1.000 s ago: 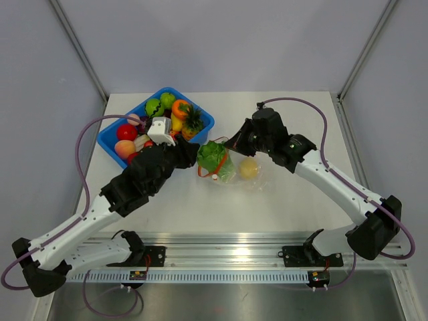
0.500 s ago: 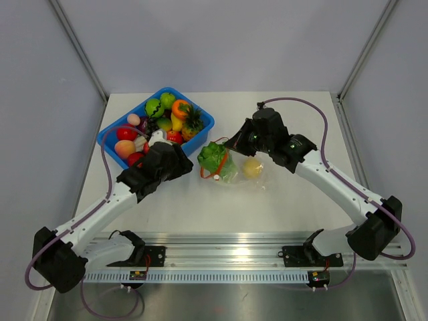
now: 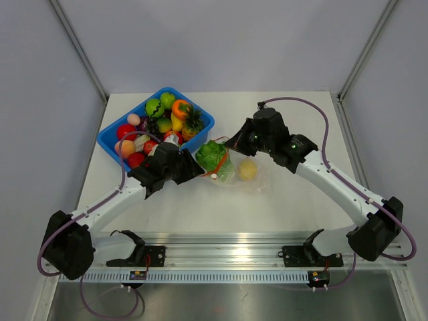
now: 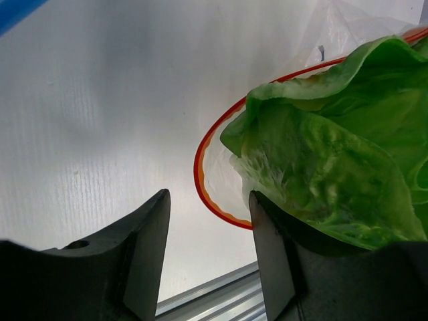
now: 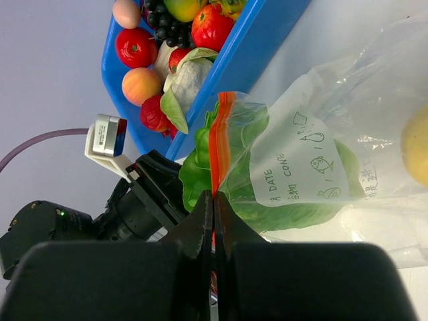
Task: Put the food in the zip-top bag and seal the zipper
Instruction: Adjust the zipper food storage bag at the center of the board.
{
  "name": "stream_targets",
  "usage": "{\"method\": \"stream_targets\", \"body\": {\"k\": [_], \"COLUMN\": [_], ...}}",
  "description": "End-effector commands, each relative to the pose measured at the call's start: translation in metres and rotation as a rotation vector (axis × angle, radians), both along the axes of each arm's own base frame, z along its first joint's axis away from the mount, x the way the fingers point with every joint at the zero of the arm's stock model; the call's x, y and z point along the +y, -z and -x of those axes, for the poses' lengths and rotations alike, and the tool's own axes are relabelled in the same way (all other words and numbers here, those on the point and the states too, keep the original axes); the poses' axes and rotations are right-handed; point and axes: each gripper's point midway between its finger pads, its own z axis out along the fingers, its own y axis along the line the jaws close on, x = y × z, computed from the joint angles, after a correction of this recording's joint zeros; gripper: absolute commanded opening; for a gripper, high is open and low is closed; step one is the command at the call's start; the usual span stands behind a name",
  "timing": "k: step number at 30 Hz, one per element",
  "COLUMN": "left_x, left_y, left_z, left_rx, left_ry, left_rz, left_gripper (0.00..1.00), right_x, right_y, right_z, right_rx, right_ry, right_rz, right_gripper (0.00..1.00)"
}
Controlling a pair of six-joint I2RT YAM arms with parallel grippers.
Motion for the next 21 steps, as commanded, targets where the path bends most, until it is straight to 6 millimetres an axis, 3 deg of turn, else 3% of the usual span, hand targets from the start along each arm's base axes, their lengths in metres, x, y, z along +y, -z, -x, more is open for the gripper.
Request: {"method": "stream_targets", "body": {"k": [1, 7, 11, 18, 20, 21], "left_x": [-0.013, -0.021, -0.026, -0.033, -0.036, -0.036], "left_y": [-0.006, 0.002, -0.005, -0.022, -0.024, -0.026], "left_z": [-0.008, -0.013, -0.019, -0.033, -0.035, -0.036], "left_rx": [-0.016, 0.001, -0.021, -0.064, -0.065, -0.068], "left_ry": [0.028, 0.04, 0.052, 0.083, 0.095, 0.098], "left_rz": [0.06, 0.078, 0.089, 0.073, 0.07, 0.07], "left_gripper": [0.52, 0.42, 0.33, 0.11, 0.0, 0.0], "right_x": [-0.001, -0.003, -0.002, -0.006, -0.009, -0.011], "right_y": [-0.035, -0.036, -0.031, -0.024, -0.024, -0.023], "right_z": [-0.001, 0.0, -0.001, 0.0, 0.001, 0.001], "right_rx": [-0.079, -0.082, -0.074, -0.061, -0.065, -0.061], "right_ry": [-0.004, 0.0, -0.001, 0.003, 0.007, 0.012], "right_rz": [-0.059, -0.055, -0.05, -0.045, -0.037, -0.03], "right_gripper": [0.0, 0.0, 0.0, 0.0, 0.0, 0.0]}}
